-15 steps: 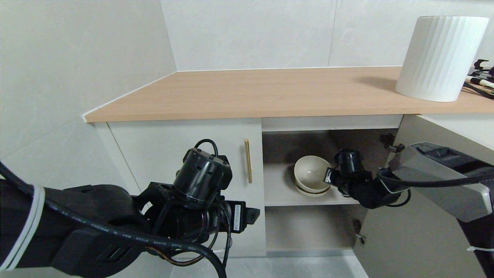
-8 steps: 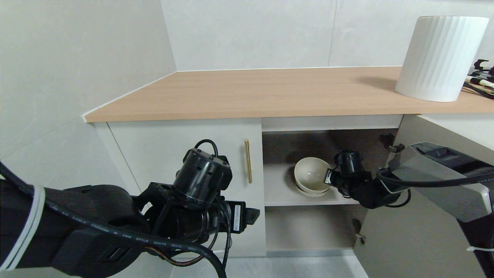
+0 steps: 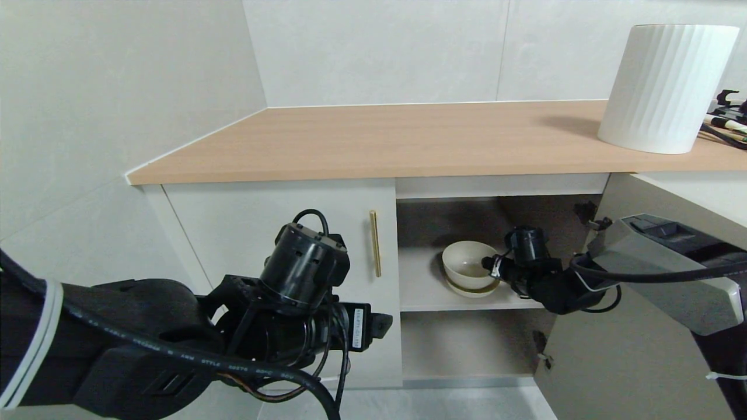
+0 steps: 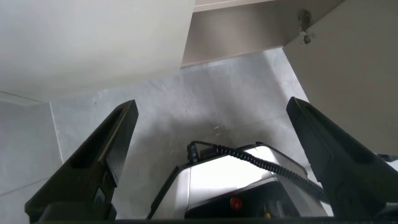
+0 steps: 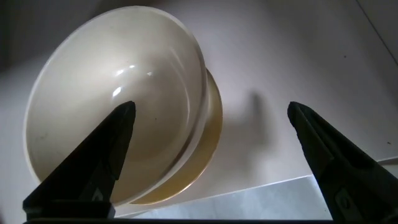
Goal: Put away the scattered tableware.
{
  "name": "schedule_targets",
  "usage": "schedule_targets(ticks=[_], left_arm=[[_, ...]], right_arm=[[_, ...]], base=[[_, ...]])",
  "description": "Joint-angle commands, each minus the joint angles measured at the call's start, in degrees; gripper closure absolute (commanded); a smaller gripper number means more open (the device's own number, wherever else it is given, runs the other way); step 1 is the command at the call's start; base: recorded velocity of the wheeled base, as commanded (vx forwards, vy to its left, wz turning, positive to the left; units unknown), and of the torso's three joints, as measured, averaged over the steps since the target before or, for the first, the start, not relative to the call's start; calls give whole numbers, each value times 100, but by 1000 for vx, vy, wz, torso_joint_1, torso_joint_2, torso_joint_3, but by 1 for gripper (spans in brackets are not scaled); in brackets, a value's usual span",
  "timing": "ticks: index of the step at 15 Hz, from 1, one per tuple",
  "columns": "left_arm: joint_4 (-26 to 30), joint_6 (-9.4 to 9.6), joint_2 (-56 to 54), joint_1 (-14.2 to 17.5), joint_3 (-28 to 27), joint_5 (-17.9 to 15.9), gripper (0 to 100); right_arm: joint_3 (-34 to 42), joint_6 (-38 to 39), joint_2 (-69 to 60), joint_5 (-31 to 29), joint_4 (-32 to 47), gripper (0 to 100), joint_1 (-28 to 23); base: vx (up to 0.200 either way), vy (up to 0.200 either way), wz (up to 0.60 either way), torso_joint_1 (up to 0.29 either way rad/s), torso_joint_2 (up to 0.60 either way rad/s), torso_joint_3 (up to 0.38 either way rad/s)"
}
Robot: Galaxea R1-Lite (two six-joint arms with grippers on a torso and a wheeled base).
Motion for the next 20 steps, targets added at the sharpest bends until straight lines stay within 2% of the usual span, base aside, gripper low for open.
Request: schedule_targets(ticks=[1, 4, 8, 10, 12, 13, 14, 17, 20], left_arm=[[-3, -3, -55, 9, 0, 34, 0], [-3, 23, -424, 167, -18, 210, 0], [137, 269, -1619, 580, 193, 280, 0], [454, 295, -2331, 624, 360, 280, 0], [840, 295, -2788, 712, 395, 228, 0], [946, 304, -3061, 993, 492, 131, 0], [972, 348, -3228, 1143, 545, -10, 0], [955, 585, -3650, 1608, 852, -212, 0], [928, 603, -3694, 1661, 896, -317, 0]], right_arm=[[10, 0, -59, 1, 41, 0, 3], [344, 36, -508, 54, 147, 0, 3], [1636, 9, -1677, 274, 138, 0, 144], [2348, -79, -2556, 449, 155, 0, 179], [2893, -193, -3232, 739, 287, 0, 188], [3297, -219, -3848, 1029, 621, 0, 346], [3552, -228, -4296, 1276, 929, 0, 469], [4009, -492, -5271, 1451, 1650, 0, 786], [4352, -729, -5790, 1548, 1975, 0, 1014]], base=[[0, 0, 0, 0, 0, 0], [0, 0, 0, 0, 0, 0], [0, 0, 0, 0, 0, 0], [0, 0, 0, 0, 0, 0], [0, 0, 0, 0, 0, 0], [0, 0, 0, 0, 0, 0], [0, 0, 0, 0, 0, 0], [0, 0, 0, 0, 0, 0], [0, 0, 0, 0, 0, 0]])
